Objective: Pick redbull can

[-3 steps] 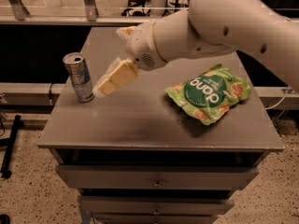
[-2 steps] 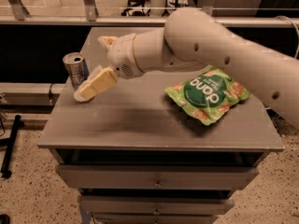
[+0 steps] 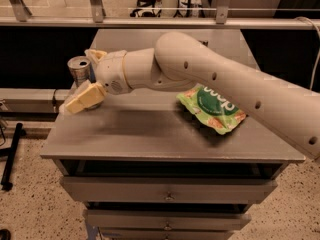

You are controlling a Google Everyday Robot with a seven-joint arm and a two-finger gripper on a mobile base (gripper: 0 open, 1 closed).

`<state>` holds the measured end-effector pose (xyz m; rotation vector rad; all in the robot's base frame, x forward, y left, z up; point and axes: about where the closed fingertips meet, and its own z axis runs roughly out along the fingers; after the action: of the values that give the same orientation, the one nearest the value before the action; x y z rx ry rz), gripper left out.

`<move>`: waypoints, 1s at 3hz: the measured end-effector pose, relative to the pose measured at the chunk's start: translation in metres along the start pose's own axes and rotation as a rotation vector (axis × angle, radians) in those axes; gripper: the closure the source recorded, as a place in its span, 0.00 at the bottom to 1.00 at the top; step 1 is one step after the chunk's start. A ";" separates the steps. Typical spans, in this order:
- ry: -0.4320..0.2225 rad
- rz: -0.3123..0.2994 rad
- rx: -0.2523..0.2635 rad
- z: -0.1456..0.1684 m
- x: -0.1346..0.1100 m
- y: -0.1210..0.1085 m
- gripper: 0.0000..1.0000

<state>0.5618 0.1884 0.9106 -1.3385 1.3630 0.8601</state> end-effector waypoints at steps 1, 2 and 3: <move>-0.036 0.012 -0.021 0.017 0.006 0.006 0.17; -0.052 0.021 -0.024 0.023 0.014 0.007 0.40; -0.060 0.008 0.008 0.011 0.012 -0.010 0.72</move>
Offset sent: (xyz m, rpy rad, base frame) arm 0.0032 0.0175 -0.0328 0.0708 0.0289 0.0180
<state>0.5745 0.1948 0.8974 -1.2921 1.3252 0.8922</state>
